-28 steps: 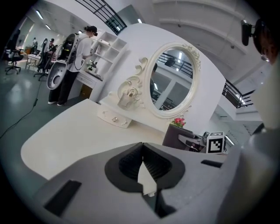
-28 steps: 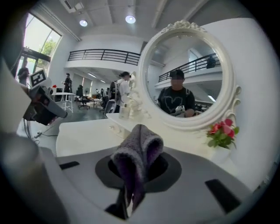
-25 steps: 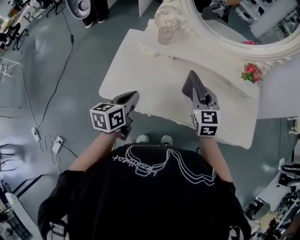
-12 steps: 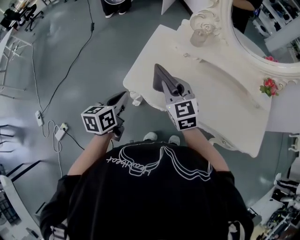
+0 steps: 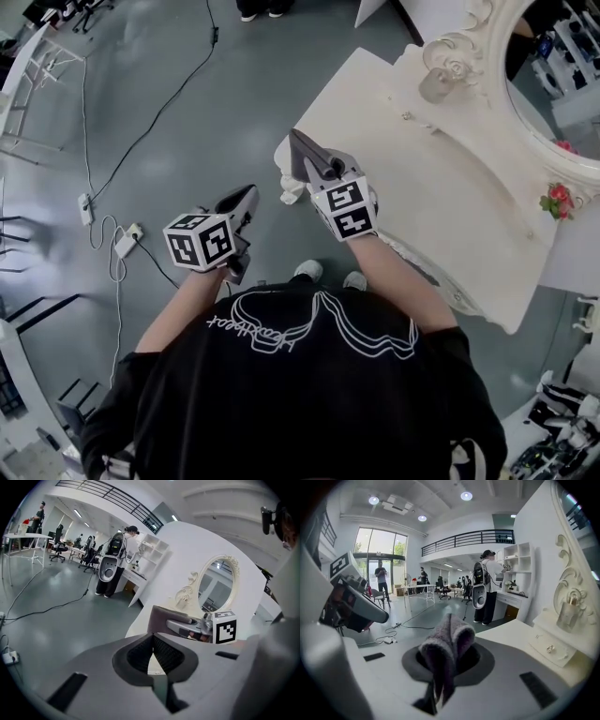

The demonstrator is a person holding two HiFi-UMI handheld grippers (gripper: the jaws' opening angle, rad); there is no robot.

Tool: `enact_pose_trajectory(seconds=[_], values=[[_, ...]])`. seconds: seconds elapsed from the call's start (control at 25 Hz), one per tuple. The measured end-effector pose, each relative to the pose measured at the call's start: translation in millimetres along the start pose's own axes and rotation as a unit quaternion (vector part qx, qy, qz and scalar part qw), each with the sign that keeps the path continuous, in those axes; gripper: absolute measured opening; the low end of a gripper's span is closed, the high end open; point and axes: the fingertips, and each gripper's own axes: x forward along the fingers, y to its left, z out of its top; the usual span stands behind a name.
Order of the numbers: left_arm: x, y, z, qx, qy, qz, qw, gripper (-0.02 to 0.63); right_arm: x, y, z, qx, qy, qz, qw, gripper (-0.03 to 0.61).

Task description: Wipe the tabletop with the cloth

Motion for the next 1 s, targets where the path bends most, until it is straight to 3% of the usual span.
enact_pose_trajectory(seconds=[0.12, 0.32, 0.52, 1.0], values=[[-3, 6, -3, -0.003, -0.001, 0.006, 1.0, 0.005, 21, -5, -6, 0.009, 0.014, -0.004, 1.0, 0.055], [-10, 13, -4, -0.009, -0.007, 0.014, 0.9998, 0.005, 42, -21, -27, -0.025, 0.067, -0.036, 0.997, 0.055], [-11, 12, -3, -0.01, -0.007, 0.013, 0.9998, 0.005, 48, -30, -53, -0.028, 0.112, -0.053, 0.992, 0.055], [9, -2, -8, 0.001, 0.014, -0.006, 0.9999, 0.005, 53, -35, -59, -0.029, 0.131, -0.046, 0.99, 0.054]])
